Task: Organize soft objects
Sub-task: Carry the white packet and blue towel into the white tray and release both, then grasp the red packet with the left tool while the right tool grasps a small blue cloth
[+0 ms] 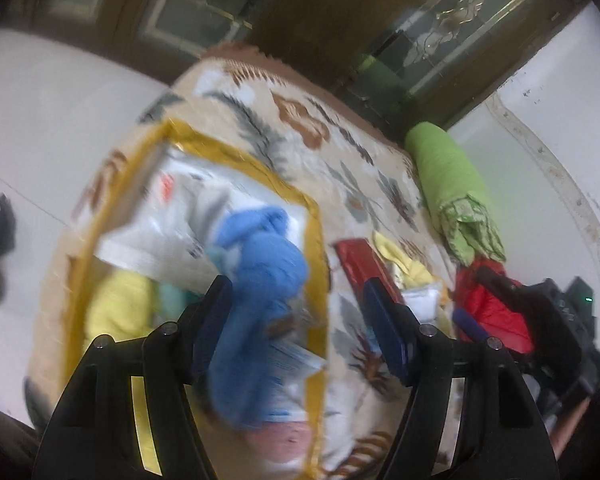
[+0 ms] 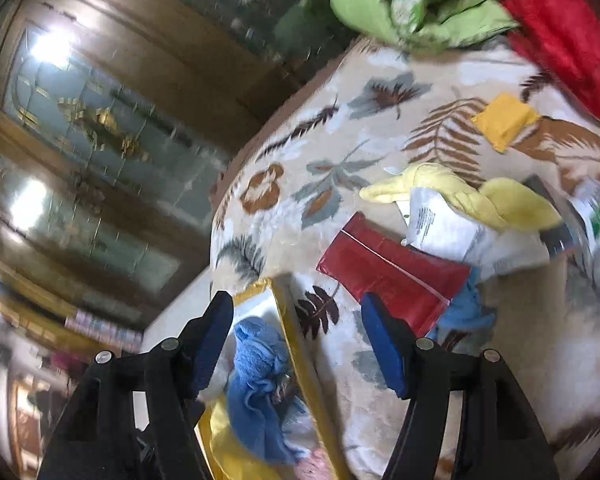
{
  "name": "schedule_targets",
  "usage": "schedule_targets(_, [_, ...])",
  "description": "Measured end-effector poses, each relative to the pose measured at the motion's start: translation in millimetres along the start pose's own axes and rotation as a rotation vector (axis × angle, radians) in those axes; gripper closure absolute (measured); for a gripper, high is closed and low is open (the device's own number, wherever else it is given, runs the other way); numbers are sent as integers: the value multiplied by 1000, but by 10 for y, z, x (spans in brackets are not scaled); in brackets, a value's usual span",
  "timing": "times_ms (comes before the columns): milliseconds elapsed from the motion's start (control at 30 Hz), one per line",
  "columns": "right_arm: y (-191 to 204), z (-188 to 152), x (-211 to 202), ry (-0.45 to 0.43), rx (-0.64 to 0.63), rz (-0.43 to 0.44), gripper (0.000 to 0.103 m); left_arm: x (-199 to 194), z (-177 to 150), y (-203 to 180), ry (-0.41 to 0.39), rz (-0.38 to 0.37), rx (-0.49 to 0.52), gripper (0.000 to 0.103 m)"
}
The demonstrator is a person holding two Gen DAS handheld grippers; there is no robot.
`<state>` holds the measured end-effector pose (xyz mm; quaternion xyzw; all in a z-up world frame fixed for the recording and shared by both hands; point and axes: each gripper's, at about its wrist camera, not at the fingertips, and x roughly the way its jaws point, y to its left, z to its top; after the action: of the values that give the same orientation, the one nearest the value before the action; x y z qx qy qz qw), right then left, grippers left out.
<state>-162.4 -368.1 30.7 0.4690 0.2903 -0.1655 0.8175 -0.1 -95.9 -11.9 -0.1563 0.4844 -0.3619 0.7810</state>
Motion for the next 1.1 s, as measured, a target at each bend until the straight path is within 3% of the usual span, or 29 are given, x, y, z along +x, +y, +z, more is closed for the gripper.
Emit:
schedule_targets(100, [-249, 93, 46, -30, 93, -61, 30, 147, -13, -126, 72, -24, 33, 35])
schedule_targets(267, [-597, 5, 131, -46, 231, -151, 30, 504, 56, -407, 224, -137, 59, 35])
schedule_targets(400, [-735, -6, 64, -78, 275, -197, 30, 879, 43, -674, 289, -127, 71, 35])
schedule_targets(467, [-832, -14, 63, -78, 312, -201, 30, 1199, -7, -833, 360, -130, 65, 35])
schedule_targets(633, [-978, -8, 95, -52, 362, -193, 30, 1760, -93, -993, 435, 10, 36, 35])
schedule_targets(700, [-952, 6, 118, -51, 346, -188, 30, 1894, -128, -1071, 455, -18, 15, 35])
schedule_targets(867, [-894, 22, 116, -64, 303, -182, 30, 2166, -205, -1041, 512, 60, -3, 37])
schedule_targets(900, [-892, 26, 126, -63, 302, -183, 30, 2154, -207, -1023, 503, 54, -8, 43])
schedule_targets(933, [-895, 29, 132, -61, 303, -184, 30, 2118, -197, -1013, 490, 62, -14, 58])
schedule_targets(1033, [-911, 32, 139, -62, 311, -181, 30, 2023, -196, -1078, 472, 39, 32, 79])
schedule_targets(1100, [-919, 34, 135, -67, 321, -173, 30, 1961, -192, -1130, 460, 18, 74, 81])
